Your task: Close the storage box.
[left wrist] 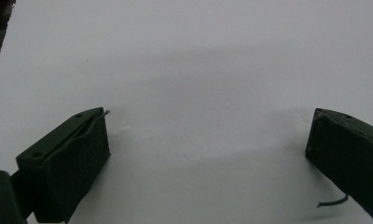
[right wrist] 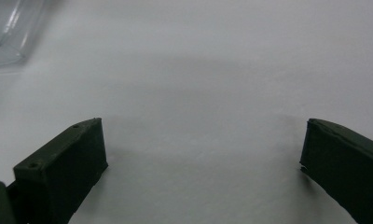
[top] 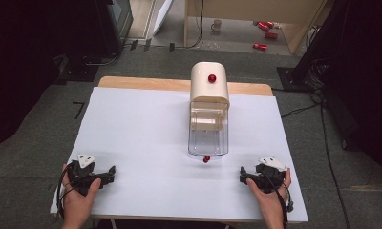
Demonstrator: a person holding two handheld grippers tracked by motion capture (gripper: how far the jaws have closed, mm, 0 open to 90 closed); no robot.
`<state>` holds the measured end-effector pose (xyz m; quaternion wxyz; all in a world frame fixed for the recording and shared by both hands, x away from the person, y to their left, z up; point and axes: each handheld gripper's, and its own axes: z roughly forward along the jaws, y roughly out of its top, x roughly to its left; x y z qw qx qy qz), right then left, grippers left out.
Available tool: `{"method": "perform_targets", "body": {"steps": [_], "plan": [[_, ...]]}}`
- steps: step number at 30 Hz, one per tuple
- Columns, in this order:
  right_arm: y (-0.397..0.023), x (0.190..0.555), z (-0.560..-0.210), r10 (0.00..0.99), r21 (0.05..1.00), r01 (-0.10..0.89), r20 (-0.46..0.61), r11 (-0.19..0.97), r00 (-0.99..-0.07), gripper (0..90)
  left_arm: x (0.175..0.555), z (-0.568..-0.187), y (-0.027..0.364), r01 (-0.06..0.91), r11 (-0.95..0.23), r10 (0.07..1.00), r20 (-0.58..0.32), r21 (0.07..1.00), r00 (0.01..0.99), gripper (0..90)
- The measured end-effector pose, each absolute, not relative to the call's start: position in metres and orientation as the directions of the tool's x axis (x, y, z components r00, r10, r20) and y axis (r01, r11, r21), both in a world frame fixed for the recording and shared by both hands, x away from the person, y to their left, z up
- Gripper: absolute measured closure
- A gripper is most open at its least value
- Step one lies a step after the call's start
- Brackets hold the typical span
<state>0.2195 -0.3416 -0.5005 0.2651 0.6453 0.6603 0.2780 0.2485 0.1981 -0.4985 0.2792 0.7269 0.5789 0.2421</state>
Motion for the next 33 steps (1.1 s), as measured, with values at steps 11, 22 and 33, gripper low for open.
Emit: {"method": "perform_targets", "body": {"steps": [11,22,33], "plan": [[-0.320,0.210,-0.484,0.998,0.738,0.675,0.035,0.012,-0.057,7.0,0.248,-0.499,0.198,0.706,-0.174,0.977,0.029,0.686,0.212,0.0],[-0.291,0.202,-0.468,0.989,0.779,0.627,0.073,0.023,-0.128,20.1,0.249,-0.499,0.198,0.706,-0.174,0.977,0.029,0.686,0.213,0.0],[-0.262,0.199,-0.458,0.969,0.800,0.599,0.126,0.027,-0.211,37.3,0.249,-0.499,0.198,0.706,-0.174,0.977,0.029,0.686,0.213,0.0]]}}
